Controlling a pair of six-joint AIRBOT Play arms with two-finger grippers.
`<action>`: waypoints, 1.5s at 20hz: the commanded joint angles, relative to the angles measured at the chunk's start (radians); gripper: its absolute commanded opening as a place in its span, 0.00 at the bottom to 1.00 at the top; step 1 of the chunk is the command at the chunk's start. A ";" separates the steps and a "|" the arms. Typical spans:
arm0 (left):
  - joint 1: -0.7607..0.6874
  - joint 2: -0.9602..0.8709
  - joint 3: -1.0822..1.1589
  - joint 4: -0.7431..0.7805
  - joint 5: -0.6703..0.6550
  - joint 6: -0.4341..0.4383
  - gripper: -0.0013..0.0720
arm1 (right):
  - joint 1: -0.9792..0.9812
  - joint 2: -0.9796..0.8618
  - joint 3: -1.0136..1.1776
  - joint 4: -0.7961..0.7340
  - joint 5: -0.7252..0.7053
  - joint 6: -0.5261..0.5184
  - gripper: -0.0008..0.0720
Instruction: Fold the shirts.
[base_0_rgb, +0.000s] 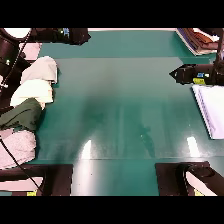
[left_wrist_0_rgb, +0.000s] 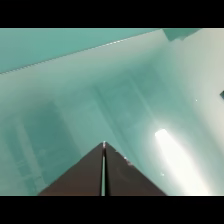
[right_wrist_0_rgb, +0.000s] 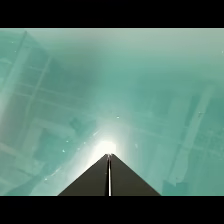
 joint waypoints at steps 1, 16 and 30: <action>0.000 0.000 0.000 0.000 0.006 0.000 0.05 | 0.005 0.001 0.001 0.000 0.000 -0.001 0.04; 0.000 0.000 0.000 0.008 0.059 0.001 0.05 | 0.005 0.001 0.001 0.000 -0.003 -0.001 0.04; 0.332 -0.380 -0.001 0.592 -0.011 -0.321 0.98 | 0.005 0.001 0.001 0.000 -0.008 -0.001 0.04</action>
